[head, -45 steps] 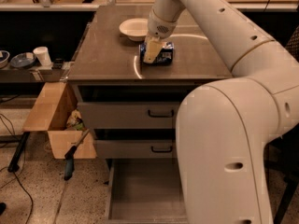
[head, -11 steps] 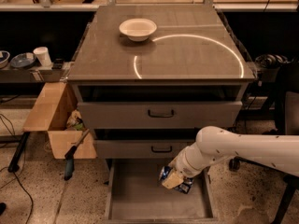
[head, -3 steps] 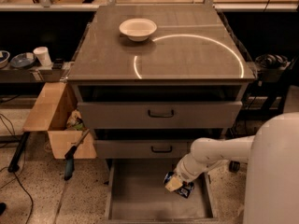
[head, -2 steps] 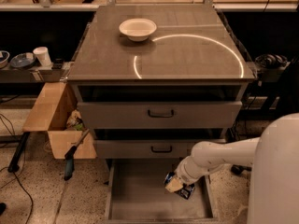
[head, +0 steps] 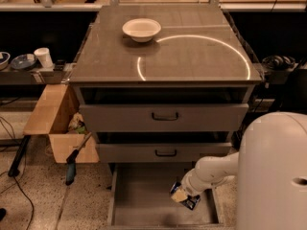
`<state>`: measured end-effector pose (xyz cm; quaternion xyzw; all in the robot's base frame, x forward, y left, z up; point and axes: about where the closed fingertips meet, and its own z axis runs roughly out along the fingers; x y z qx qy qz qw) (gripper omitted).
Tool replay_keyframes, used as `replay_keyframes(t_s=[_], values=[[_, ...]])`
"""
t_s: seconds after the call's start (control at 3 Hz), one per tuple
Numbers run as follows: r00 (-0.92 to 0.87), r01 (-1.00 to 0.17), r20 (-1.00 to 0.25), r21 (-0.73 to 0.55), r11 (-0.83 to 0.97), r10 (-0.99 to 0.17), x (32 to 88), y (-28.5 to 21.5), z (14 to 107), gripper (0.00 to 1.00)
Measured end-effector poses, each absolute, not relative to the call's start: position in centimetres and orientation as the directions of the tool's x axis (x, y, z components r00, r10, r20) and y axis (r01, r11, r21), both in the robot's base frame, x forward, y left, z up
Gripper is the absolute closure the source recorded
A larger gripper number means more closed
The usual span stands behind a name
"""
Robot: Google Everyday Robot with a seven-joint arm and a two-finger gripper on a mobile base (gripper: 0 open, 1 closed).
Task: Place pepsi can into bottom drawer
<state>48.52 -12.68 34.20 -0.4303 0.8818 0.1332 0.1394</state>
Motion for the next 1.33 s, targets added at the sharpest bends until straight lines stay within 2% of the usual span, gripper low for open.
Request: replay_keyframes(t_s=[1.33], values=[[-0.643, -0.761, -0.317, 0.159, 0.629, -0.697, 48.8, -13.9, 27.5, 1.0]])
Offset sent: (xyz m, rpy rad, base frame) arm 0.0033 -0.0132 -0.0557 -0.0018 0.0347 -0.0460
